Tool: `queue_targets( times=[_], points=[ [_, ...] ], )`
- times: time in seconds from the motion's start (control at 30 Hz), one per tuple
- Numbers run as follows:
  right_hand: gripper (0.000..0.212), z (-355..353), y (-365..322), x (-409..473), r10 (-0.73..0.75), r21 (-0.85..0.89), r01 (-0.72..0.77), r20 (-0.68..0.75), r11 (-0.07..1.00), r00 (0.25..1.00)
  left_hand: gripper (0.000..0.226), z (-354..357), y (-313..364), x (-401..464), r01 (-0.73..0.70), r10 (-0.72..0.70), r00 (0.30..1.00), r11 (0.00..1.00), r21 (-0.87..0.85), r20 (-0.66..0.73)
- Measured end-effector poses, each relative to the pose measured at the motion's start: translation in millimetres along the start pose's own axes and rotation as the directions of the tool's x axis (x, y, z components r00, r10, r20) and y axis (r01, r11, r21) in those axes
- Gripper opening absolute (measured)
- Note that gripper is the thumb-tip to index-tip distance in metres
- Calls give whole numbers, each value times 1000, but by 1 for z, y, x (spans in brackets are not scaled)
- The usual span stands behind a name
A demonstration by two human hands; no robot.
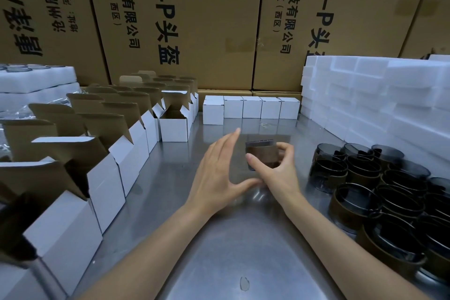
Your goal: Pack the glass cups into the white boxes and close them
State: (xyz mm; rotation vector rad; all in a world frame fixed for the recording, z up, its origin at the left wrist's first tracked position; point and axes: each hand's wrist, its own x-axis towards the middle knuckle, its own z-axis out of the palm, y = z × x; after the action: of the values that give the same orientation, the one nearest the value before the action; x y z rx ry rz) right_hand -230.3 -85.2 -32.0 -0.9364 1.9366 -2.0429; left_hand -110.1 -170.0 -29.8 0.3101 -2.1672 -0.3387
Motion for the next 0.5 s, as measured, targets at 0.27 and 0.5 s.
queue_targets(
  times=[0.27, 0.5],
  points=[
    [73, 0, -2, -6, -189, -178, 195, 49, 965, 981, 83, 2, 3, 0, -81, 80, 997, 995, 51, 16],
    [63, 0, -10, -6, 104, 128, -144, 279, 981, 955, 62, 2, -6, 3, 168, -186, 980, 965, -203, -74]
  ],
)
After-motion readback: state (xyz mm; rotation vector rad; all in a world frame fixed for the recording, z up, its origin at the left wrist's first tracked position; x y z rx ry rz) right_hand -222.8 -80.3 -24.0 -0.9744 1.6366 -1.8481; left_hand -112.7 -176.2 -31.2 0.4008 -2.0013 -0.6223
